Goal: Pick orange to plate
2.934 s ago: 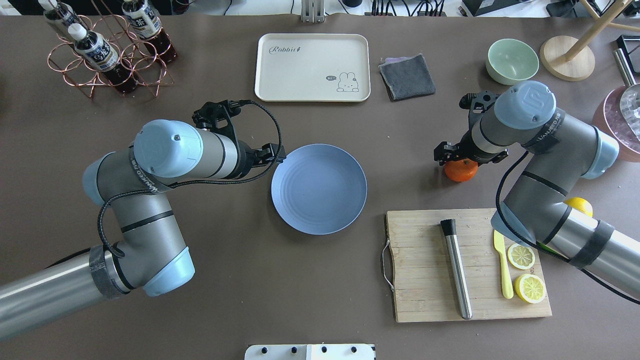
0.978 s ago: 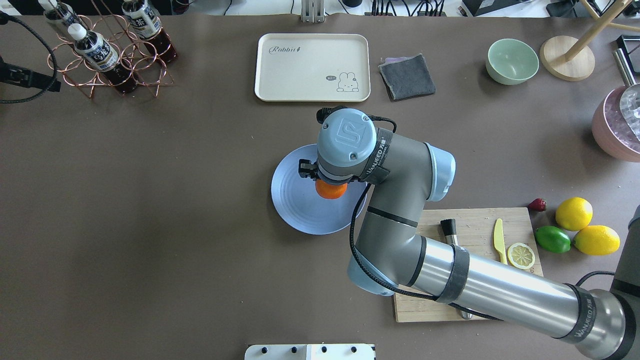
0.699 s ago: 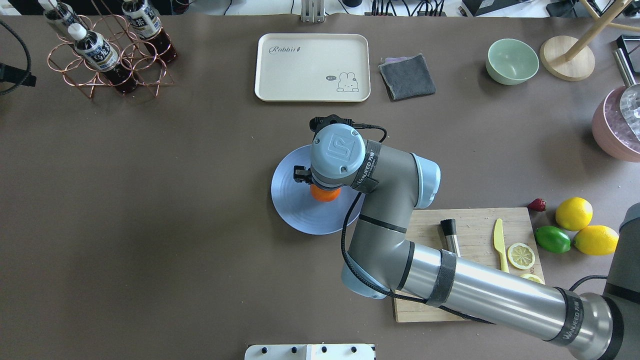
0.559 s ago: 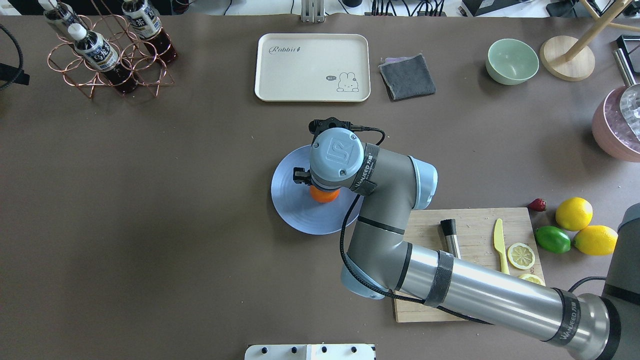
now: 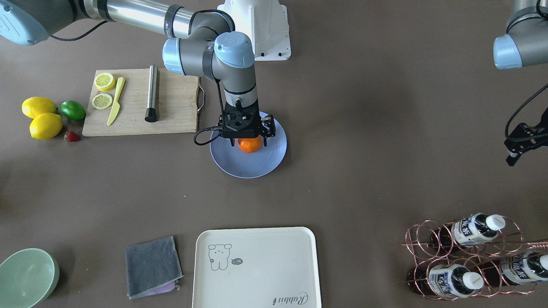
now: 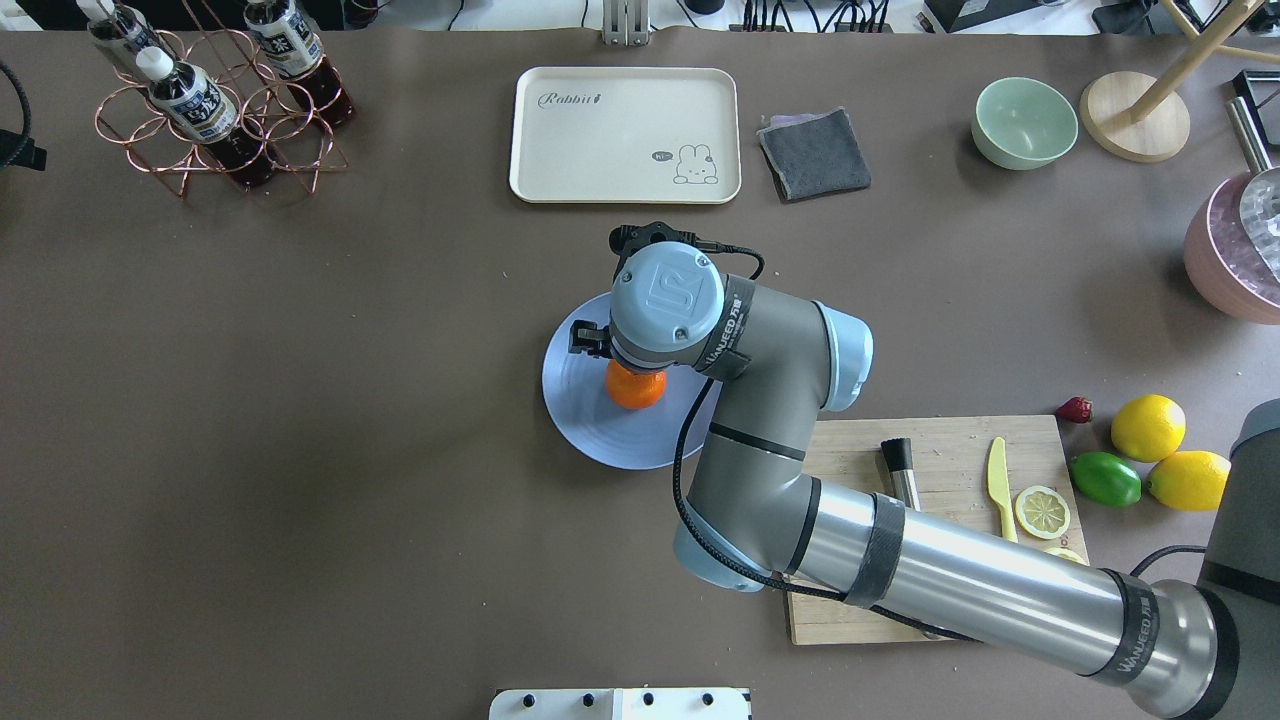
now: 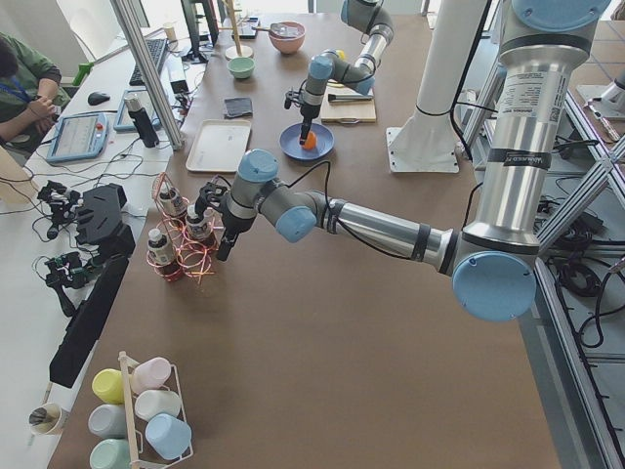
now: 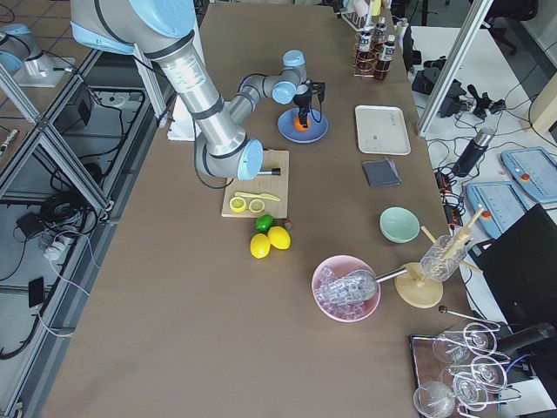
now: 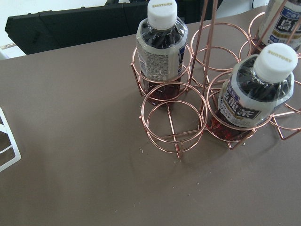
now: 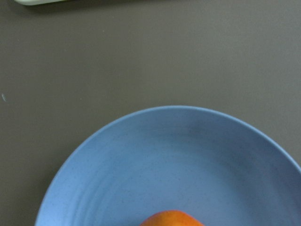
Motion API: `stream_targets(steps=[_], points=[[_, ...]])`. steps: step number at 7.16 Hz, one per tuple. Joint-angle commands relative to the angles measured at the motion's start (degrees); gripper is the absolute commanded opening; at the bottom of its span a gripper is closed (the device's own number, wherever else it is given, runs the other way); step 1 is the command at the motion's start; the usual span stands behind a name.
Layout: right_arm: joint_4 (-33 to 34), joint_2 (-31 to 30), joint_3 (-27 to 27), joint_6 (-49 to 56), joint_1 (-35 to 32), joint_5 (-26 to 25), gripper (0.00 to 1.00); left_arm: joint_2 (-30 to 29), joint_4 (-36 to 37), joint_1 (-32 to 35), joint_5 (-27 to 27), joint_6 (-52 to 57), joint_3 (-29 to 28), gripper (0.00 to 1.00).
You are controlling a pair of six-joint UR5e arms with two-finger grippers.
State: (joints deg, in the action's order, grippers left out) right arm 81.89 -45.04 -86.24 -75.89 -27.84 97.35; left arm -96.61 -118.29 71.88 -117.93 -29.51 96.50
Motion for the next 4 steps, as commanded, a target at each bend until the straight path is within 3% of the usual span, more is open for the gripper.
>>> stream_targets(steps=[1, 2, 3, 4], points=[[12.17, -0.57, -9.94, 4.69, -6.58, 5.62, 1.00, 1.85, -0.18, 0.01, -0.11, 0.07, 0.18, 0.98], [17.46, -2.66, -15.04, 5.57, -10.09, 10.18, 1.00, 3.08, -0.01, 0.01, -1.59, 1.11, 0.44, 0.98], [18.30, -9.04, -21.18, 10.54, -14.91, 12.84, 1.00, 4.83, 0.60, 1.58, -4.56, 5.21, 0.27, 0.98], [18.31, -17.71, -25.68, 21.55, -21.66, 18.78, 1.00, 6.59, 0.69, 3.33, -4.59, 10.12, 0.18, 0.98]])
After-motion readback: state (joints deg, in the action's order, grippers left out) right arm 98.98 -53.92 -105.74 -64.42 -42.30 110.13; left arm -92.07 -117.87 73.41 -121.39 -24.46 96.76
